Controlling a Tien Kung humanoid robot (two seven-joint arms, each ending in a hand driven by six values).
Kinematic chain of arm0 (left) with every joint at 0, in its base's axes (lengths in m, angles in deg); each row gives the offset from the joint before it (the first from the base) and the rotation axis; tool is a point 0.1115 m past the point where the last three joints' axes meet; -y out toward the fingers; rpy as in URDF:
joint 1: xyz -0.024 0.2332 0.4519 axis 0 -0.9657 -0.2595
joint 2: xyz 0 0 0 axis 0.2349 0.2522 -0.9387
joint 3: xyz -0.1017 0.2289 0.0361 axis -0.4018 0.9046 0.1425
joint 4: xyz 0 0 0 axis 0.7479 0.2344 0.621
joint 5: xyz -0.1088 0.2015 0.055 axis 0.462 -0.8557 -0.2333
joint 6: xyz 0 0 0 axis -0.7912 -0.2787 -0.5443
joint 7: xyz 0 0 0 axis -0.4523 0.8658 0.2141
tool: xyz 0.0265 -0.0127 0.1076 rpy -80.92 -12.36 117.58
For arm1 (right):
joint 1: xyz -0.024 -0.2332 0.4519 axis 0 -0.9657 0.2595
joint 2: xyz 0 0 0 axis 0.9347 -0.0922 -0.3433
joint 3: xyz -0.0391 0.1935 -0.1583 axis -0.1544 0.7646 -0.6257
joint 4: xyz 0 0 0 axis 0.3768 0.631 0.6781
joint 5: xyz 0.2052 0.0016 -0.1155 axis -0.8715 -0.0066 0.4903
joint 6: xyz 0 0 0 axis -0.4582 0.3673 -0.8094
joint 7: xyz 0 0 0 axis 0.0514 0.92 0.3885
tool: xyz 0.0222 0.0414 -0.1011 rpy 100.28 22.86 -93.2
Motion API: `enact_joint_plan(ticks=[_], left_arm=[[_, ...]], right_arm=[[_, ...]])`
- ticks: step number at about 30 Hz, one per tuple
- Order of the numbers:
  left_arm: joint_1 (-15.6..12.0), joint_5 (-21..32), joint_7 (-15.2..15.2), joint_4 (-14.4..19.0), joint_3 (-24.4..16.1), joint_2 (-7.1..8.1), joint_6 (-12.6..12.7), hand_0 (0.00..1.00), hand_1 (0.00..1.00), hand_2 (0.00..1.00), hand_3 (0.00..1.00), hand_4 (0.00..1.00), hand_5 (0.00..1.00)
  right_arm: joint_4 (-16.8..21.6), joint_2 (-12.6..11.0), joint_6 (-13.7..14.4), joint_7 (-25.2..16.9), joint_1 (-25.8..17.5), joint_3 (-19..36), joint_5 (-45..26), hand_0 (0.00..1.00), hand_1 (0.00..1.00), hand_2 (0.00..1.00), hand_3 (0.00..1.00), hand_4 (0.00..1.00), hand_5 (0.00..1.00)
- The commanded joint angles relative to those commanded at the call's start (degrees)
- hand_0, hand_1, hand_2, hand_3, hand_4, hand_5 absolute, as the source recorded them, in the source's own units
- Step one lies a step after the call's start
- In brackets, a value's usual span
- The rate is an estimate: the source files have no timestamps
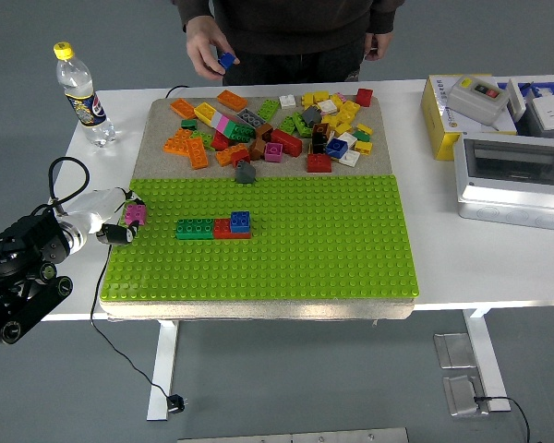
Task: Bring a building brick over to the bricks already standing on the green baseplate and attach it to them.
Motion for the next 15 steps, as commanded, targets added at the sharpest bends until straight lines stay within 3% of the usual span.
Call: enact_joint_plan(ticks=[10,15], left_arm=[[0.3,0.6,0.0,1.3,-1.6,0.5,-0.4,0.997,0.943,0.938,0.565,0.358,0.157],[0.5,3.7,0.0,3.2,-2.2,1.4,-0.7,0.995,0.944,0.936,0.551,0.355,0.16]], right_arm=[[0.0,-0.1,0.0,-0.1,0.1,-0.3,-0.2,0.723,0.732,0.781,0.75,0.516,0.666],[0.0,-0.2,0.0,-0.1,0.0,-0.2,-0.2,0.719,0.73,0.78,0.748,0.515,0.666]])
